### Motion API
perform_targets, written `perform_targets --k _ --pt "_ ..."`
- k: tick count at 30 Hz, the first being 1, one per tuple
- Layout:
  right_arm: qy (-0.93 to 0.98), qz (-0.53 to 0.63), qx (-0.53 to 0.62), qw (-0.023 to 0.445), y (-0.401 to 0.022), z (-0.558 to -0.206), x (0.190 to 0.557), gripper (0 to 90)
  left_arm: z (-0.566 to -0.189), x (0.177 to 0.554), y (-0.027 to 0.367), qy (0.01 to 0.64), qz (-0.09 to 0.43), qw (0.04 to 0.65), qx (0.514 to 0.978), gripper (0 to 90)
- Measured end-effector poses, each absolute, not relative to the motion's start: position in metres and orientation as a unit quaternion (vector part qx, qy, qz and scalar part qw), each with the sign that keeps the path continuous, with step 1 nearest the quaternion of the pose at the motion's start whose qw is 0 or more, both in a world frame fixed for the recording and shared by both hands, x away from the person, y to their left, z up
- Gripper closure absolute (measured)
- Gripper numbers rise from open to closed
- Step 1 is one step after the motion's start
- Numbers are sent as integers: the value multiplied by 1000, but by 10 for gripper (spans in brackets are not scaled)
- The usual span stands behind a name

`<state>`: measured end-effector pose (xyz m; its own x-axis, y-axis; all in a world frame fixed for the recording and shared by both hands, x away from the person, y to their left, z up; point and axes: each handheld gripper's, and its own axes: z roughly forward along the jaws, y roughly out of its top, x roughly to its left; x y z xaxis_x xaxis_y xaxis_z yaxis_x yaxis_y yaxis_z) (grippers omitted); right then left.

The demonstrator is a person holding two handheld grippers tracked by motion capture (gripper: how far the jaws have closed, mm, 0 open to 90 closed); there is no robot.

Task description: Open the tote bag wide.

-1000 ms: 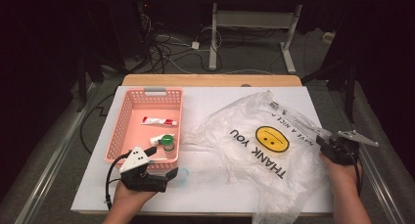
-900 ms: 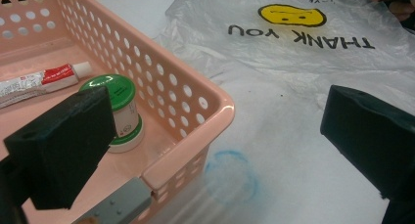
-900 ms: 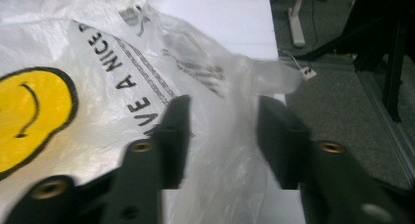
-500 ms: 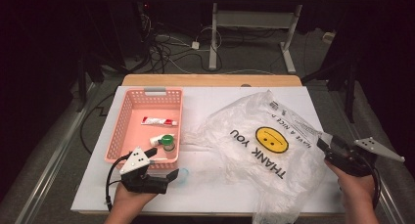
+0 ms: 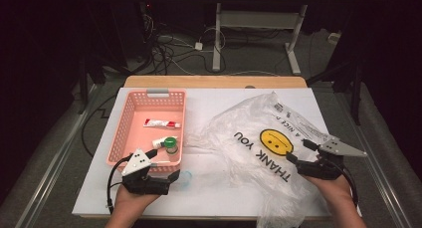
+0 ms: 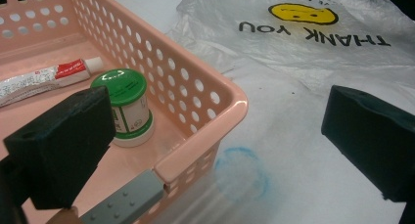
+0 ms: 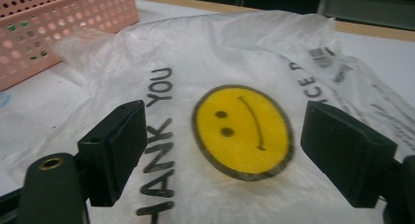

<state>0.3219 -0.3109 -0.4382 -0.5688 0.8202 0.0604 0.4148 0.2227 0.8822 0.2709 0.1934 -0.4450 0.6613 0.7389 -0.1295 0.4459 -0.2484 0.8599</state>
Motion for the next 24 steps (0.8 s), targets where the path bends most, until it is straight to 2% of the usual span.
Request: perform_targets --k 6,12,24 --pt "769 470 385 202 -289 -441 322 146 -444 271 194 388 138 481 774 0" --pt "779 464 372 199 -269 -443 323 6 -444 268 194 383 141 485 774 0" --pt "825 435 325 157 -225 -452 327 12 -446 258 198 372 151 485 777 0"
